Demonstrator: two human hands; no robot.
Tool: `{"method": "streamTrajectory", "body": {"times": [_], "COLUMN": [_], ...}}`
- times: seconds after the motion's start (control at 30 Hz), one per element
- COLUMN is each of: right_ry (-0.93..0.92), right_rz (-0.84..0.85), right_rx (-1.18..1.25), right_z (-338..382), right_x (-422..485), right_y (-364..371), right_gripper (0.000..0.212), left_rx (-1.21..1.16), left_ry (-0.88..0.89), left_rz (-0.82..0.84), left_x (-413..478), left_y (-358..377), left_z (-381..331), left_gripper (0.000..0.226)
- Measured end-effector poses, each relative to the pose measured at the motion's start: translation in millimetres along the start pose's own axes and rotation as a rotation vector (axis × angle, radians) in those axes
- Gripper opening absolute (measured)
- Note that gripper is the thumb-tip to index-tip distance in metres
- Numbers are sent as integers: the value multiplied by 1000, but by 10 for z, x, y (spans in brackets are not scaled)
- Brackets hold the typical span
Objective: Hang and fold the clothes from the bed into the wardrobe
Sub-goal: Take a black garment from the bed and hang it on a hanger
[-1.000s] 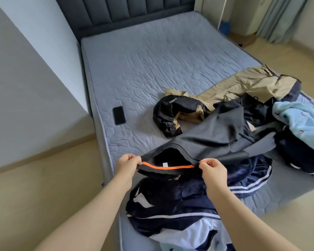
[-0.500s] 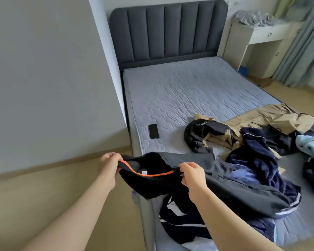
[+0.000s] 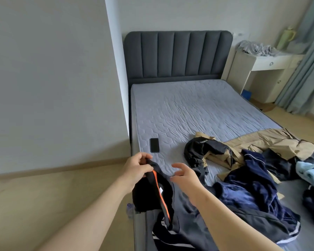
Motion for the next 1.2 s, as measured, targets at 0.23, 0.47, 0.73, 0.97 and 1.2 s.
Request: {"method": "streamTrajectory", "body": {"times": [0.23,0.47,0.73,0.97,1.2], "right_ry": [-208,-250,-120,-145,-246], "right_rz": [127,174,-119,-235,-248], "right_rx": [-162,-282,-102,152,165], "right_z": [117,179,146,443,1059], "right_x": [81,126,296,279,123], "right_y": [70,53,-208,-361,-511], "right_gripper": [64,37,3,7,12], "left_rx": [32,24,329,430,555], "left_ry": [75,113,214,85,219], "left_rz": [150,127,55,194,-31], "left_x": [25,78,193,256,386], "left_y": [228,250,410,708,596], "left_z": [-45,-36,-153,-83,-763], "left_gripper": [30,25,24,43,15]}}
Point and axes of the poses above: each hand's wrist, its own x-axis towards the middle knuckle, its own y-axis out of the palm, z = x × y, the point moved 4 cm from there along x, towards the middle knuckle, and after that the axes turned 6 degrees about -x, right-handed, at the moved point
